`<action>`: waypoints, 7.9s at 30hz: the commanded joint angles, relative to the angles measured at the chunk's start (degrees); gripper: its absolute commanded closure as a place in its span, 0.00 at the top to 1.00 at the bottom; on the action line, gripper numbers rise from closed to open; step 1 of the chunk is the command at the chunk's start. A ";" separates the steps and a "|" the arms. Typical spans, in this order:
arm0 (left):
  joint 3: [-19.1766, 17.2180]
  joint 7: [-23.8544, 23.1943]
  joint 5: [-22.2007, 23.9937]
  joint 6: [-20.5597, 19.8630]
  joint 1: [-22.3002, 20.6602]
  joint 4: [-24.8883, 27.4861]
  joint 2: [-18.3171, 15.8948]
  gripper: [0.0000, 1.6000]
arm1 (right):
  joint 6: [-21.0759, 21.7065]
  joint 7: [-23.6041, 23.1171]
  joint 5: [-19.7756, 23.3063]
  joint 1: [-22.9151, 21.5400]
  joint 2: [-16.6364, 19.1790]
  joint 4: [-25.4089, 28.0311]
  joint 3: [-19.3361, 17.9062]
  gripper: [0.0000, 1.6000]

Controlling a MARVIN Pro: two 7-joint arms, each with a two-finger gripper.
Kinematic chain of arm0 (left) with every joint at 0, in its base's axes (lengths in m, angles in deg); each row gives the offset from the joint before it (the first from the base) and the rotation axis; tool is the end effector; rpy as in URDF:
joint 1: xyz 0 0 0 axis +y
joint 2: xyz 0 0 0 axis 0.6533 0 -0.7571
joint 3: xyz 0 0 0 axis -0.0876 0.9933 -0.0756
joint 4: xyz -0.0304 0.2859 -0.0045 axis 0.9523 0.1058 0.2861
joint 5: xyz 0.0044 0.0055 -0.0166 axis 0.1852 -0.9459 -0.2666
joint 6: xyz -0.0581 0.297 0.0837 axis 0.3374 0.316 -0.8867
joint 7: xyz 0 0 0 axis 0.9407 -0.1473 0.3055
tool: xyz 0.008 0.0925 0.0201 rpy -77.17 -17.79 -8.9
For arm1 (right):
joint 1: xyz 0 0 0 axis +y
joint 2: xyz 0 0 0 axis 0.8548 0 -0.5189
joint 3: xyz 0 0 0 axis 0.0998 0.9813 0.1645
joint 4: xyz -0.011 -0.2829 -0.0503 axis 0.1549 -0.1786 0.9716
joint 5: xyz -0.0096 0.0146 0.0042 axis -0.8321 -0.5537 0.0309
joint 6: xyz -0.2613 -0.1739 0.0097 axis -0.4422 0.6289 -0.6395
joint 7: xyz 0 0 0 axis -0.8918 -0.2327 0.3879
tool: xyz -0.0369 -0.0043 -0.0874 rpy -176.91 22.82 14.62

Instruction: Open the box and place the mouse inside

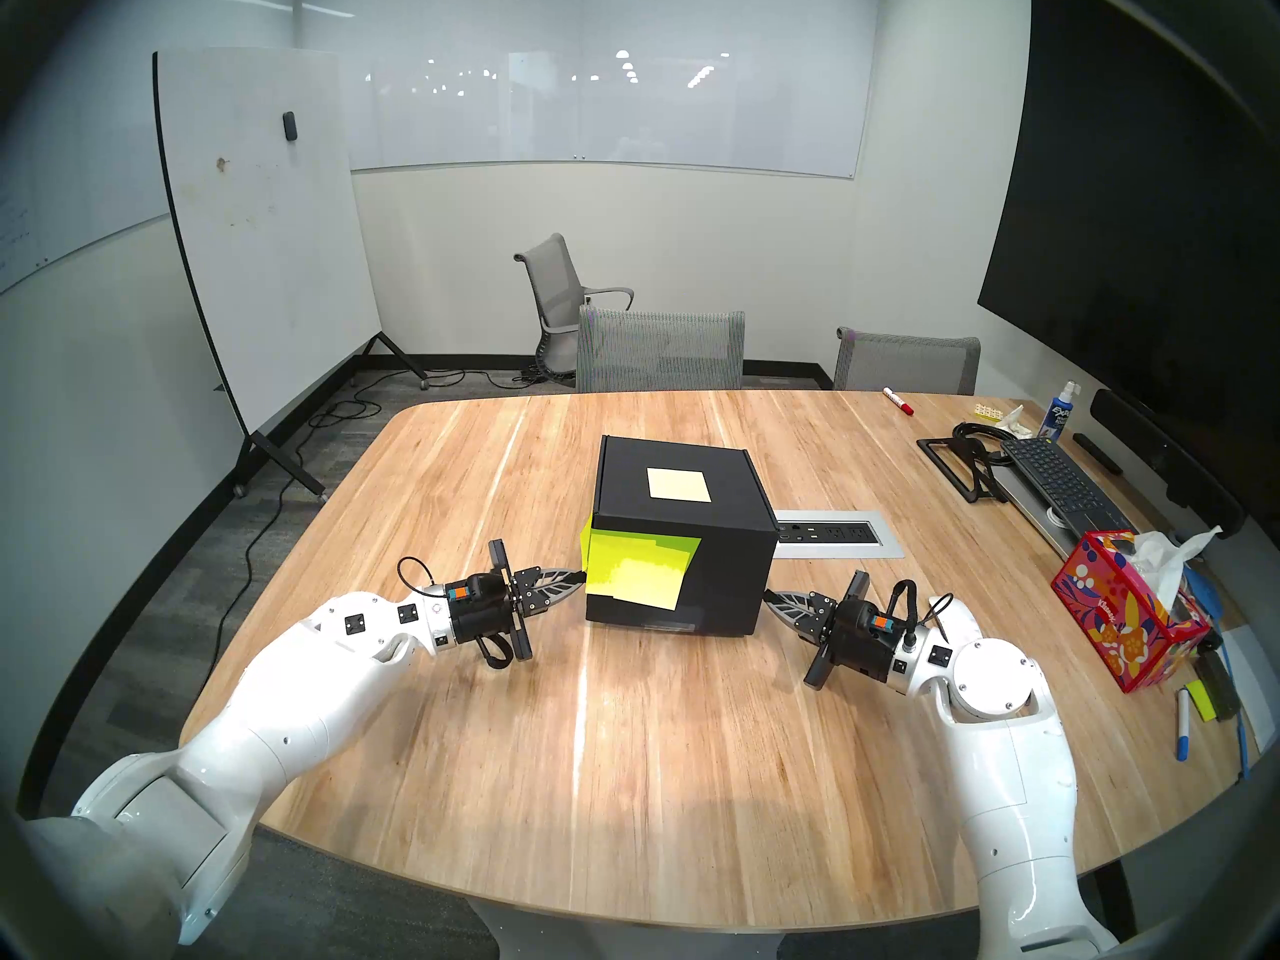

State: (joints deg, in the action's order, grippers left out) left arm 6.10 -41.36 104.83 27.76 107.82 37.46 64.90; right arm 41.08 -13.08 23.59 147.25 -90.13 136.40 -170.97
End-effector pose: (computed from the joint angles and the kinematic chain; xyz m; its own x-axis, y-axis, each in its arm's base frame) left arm 0.4432 0.0431 -0.3432 -0.4075 -0.2226 0.8856 -0.8088 -0.3622 -0.4632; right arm 0.3908 -0.0652 -0.3231 -0.2423 0.4401 0.8646 0.7191 -0.5168 0.4646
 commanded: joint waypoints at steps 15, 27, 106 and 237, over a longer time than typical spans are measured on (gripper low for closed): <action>-1.52 -2.15 3.20 2.15 1.46 1.99 -0.13 0.00 | 2.07 0.14 -1.94 -2.64 -2.28 2.68 3.39 0.00; -2.24 -3.73 4.25 2.41 2.04 3.48 -0.12 0.00 | 2.62 0.06 -2.21 -2.47 -2.42 2.58 3.42 0.00; -2.74 -1.70 -0.01 3.07 0.96 -4.97 1.56 0.00 | 3.71 2.17 -4.51 -3.00 -3.95 -0.66 3.89 0.00; -5.64 -7.51 10.67 1.44 3.83 9.55 -1.54 0.00 | 5.95 -1.27 3.39 2.72 -6.09 13.55 -1.31 0.00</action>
State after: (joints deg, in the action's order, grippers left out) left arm 0.20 -48.44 115.22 29.27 113.18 44.85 62.34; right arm 47.05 -14.20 26.15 151.09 -95.05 148.38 -173.61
